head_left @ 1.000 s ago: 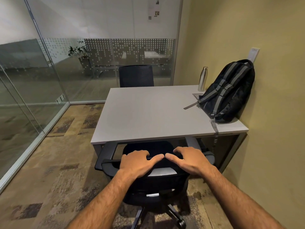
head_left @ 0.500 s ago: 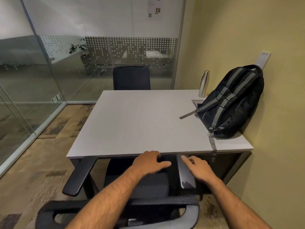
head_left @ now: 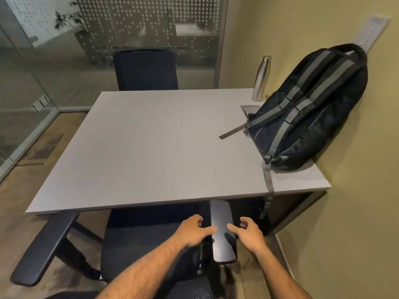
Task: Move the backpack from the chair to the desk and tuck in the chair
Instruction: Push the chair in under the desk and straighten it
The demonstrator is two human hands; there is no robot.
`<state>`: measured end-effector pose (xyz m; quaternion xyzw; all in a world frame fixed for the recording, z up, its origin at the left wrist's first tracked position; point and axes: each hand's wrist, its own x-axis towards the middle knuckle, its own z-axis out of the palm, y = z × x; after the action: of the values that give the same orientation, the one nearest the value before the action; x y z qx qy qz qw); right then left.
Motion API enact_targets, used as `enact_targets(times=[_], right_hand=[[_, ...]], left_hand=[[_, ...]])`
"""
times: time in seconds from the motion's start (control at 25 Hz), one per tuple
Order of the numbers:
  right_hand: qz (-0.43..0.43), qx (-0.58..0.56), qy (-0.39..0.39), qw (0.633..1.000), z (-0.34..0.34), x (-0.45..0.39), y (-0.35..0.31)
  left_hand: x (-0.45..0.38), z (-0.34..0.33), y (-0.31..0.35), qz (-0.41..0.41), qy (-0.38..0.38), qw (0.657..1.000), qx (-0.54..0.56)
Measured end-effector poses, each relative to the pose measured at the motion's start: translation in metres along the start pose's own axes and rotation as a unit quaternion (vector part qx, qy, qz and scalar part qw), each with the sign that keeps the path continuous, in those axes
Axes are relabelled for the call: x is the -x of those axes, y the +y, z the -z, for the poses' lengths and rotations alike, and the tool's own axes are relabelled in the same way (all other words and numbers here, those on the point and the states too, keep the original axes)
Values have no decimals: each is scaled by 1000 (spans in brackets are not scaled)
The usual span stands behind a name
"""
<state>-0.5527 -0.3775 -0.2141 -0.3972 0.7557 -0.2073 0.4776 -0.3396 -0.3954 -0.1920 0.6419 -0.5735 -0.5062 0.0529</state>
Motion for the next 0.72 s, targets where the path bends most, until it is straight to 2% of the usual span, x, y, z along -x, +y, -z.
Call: enact_targets(times=[0.24, 0.4, 0.72], right_hand=[[-30, -133, -68, 988, -33, -54, 8], [-26, -193, -71, 978, -41, -75, 14], [-42, -261, -129, 956, -41, -88, 21]], left_hand=[[-67, -34, -9, 48, 9, 983, 175], [-89, -53, -14, 39, 3, 955, 295], [-110, -69, -19, 80, 9, 905, 418]])
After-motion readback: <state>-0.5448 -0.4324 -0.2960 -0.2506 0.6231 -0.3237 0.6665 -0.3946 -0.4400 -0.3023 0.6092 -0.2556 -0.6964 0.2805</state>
